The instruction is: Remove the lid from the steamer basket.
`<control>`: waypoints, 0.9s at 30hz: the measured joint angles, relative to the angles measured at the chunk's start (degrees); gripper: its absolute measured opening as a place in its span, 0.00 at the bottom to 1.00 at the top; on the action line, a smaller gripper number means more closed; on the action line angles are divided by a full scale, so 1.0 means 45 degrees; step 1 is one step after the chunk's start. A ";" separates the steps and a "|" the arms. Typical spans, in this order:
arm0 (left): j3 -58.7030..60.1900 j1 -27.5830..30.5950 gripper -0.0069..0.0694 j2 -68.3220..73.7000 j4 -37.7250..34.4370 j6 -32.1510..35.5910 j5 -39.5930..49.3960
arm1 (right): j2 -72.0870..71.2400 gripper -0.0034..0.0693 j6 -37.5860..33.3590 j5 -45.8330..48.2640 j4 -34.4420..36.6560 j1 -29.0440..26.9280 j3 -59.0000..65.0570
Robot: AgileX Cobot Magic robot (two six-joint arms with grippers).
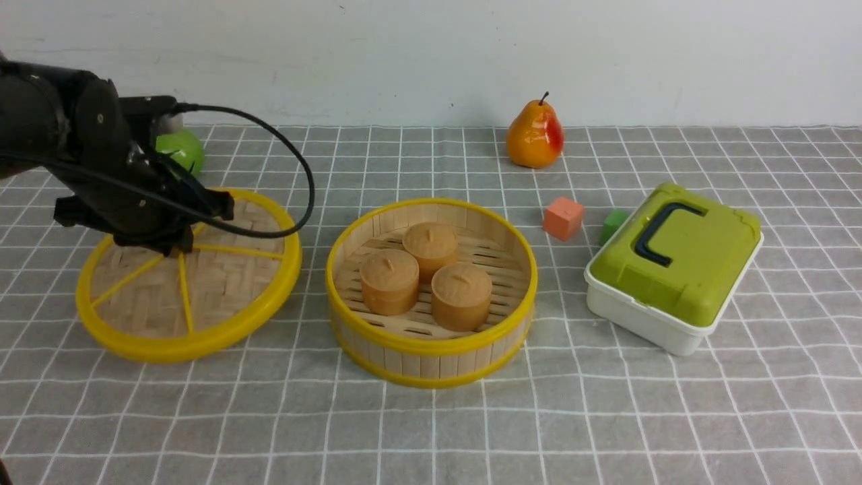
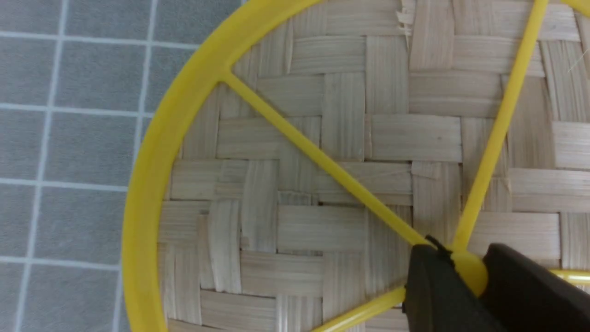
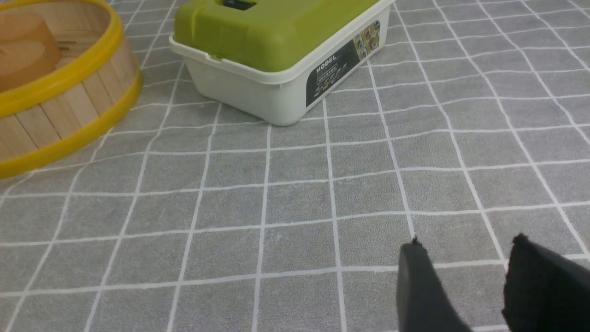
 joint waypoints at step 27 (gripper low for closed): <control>0.0336 0.0000 0.52 -0.5583 -0.2803 0.0941 -0.0378 | 0.0000 0.38 0.0000 0.0000 0.0000 0.0000 0.0000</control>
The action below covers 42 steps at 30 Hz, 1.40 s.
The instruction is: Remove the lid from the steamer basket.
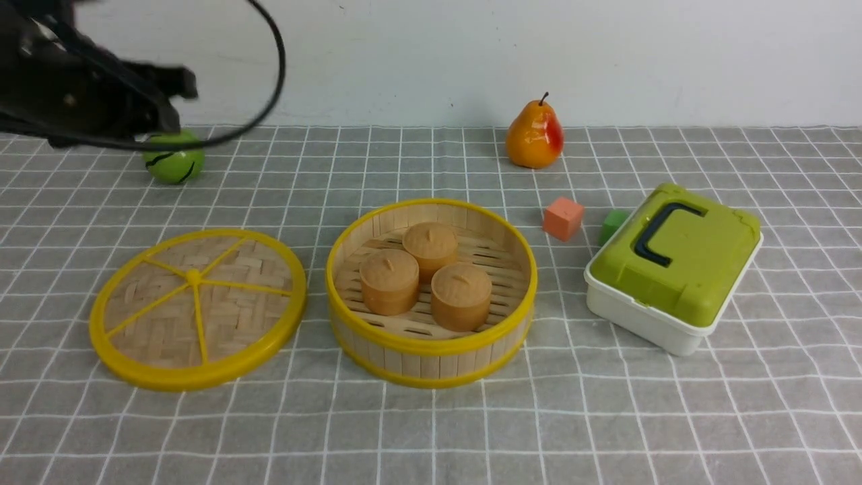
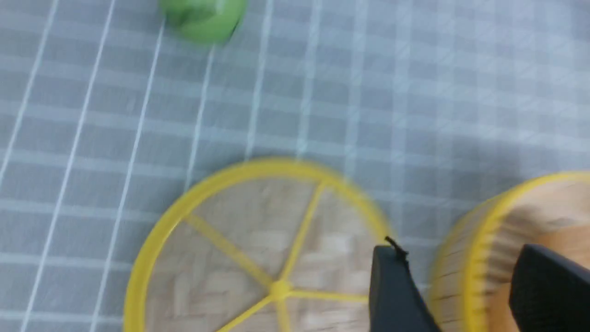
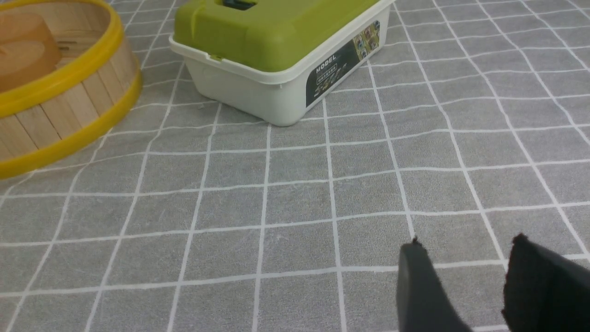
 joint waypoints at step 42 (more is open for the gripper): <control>1.2751 -0.0274 0.07 -1.4644 0.0618 0.1469 -0.4851 | 0.0000 0.38 0.0000 0.0000 0.0000 0.0000 0.0000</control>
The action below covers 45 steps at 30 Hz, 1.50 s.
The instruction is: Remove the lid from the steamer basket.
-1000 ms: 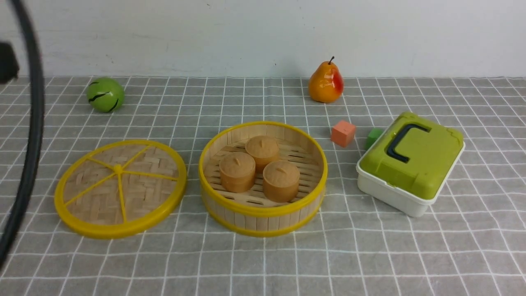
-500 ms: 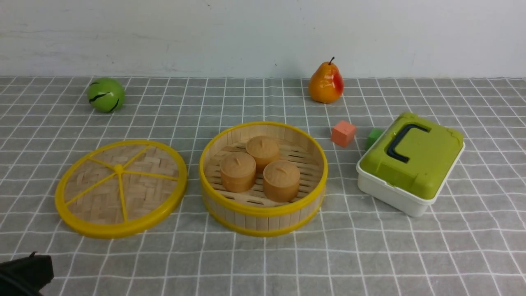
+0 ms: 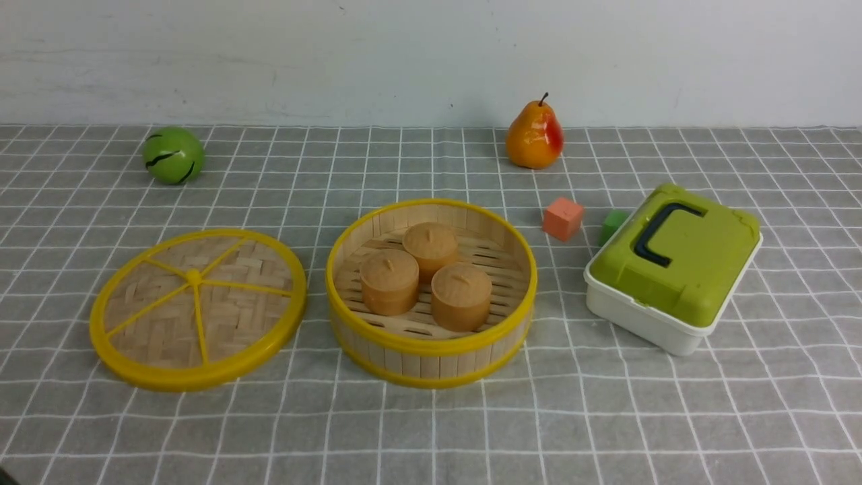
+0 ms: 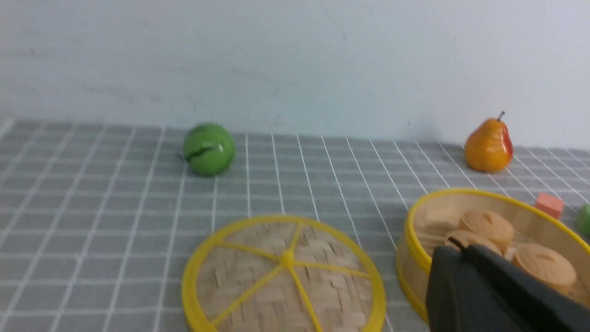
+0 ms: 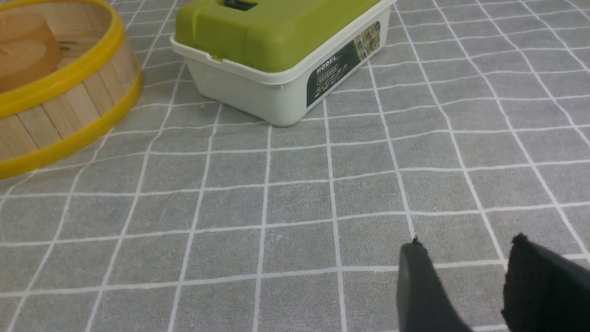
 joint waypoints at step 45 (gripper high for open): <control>0.5180 0.1005 0.07 -0.3456 0.0643 -0.0887 0.2188 | 0.0000 0.38 0.0000 0.0000 0.0000 0.0000 0.0000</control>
